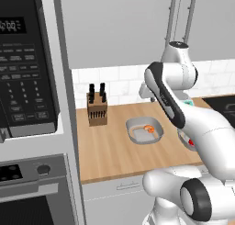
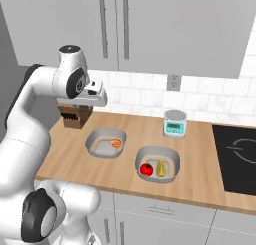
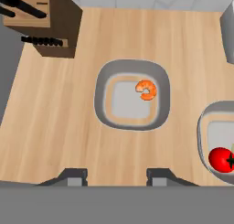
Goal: Take the meat container that has the shrimp and place it on the second highest rack of the freezer. Then take the vegetable container that has the lemon wedge and tomato and place it on the highest rack of the freezer.
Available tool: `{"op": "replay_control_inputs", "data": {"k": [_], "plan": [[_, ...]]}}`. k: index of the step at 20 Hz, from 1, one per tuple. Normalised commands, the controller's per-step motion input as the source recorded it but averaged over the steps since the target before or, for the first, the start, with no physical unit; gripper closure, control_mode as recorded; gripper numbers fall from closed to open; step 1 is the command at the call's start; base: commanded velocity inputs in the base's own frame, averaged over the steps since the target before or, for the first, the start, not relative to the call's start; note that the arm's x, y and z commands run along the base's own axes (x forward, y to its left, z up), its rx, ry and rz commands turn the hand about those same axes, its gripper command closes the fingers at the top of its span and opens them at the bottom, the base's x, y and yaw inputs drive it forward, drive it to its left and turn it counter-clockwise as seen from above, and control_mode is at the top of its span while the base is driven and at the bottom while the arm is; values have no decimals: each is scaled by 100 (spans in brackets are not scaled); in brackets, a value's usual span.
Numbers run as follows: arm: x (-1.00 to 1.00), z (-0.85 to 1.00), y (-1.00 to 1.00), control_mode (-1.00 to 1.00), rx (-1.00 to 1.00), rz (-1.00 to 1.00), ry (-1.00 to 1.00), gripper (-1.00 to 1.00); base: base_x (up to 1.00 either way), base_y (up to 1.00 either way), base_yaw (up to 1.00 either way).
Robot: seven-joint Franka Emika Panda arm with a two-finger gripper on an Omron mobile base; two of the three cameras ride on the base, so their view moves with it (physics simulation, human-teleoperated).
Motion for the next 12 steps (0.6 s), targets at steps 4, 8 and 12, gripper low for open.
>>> {"op": "replay_control_inputs", "data": {"k": [4,8,12], "plan": [[-41,-27,-36,-100,4,-13,0,-100,0,0,0],[-83,-88,-99,-100,8,-50,3,-100,0,0,0],[-32,-89,-100,-100,14,-65,14,-100,0,0,0]]}}
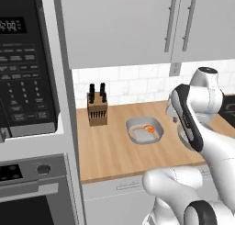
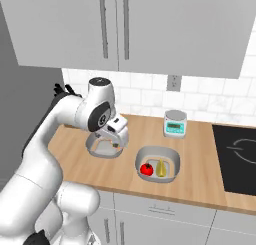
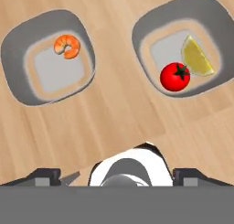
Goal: Take the meat container that has the shrimp and place it on the second highest rack of the freezer. Then take the vegetable container that has the lemon wedge and tomato and place it on the highest rack of the freezer.
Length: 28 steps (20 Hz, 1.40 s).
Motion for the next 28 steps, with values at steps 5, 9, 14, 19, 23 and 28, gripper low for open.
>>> {"op": "replay_control_inputs", "data": {"k": [5,9,14,19,23,28], "plan": [[-17,-82,-100,-100,16,-71,17,-100,0,0,0],[0,-74,-100,-100,20,-72,21,-100,0,0,0],[0,-51,-100,-100,26,-45,10,-100,0,0,0],[0,-8,-51,-100,10,-21,6,-100,0,0,0],[15,-2,-46,-100,0,-1,0,-100,0,0,0],[35,-10,-42,-100,0,-1,0,-100,0,0,0]]}}
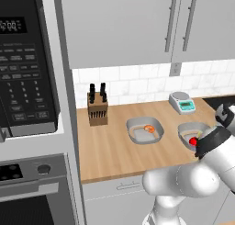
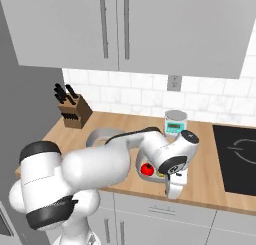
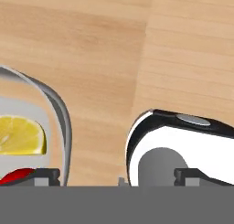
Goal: Take the meat container that has the shrimp and place it on the second highest rack of the freezer. Then take the vegetable container that has the lemon wedge and tomato and place it on the highest rack of the freezer.
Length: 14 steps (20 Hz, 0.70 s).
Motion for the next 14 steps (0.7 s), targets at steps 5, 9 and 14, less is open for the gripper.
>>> {"op": "replay_control_inputs", "data": {"k": [5,9,14], "plan": [[48,-26,-13,-100,-3,-1,0,-100,0,0,0],[67,-49,0,-100,-5,-3,0,-100,0,0,0],[37,-61,0,-100,-1,-1,1,100,0,0,0]]}}
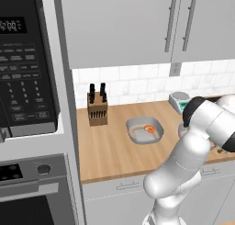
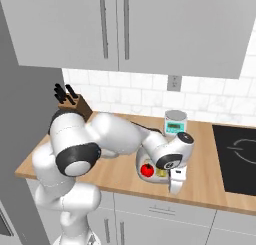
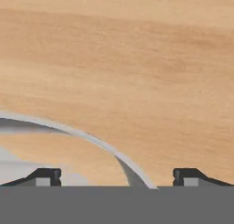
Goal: Take the meat container that has the shrimp and place it on the second highest rack of the freezer. Then take the vegetable container that has the lemon wedge and tomato and place it on the highest rack of the freezer.
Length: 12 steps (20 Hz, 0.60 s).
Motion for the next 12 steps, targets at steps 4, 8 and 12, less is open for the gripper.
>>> {"op": "replay_control_inputs", "data": {"k": [4,8,12], "plan": [[3,-11,0,-100,0,0,0,100,0,0,0],[0,0,0,-100,0,0,0,100,0,0,0],[0,3,1,-100,0,0,0,100,0,0,0]]}}
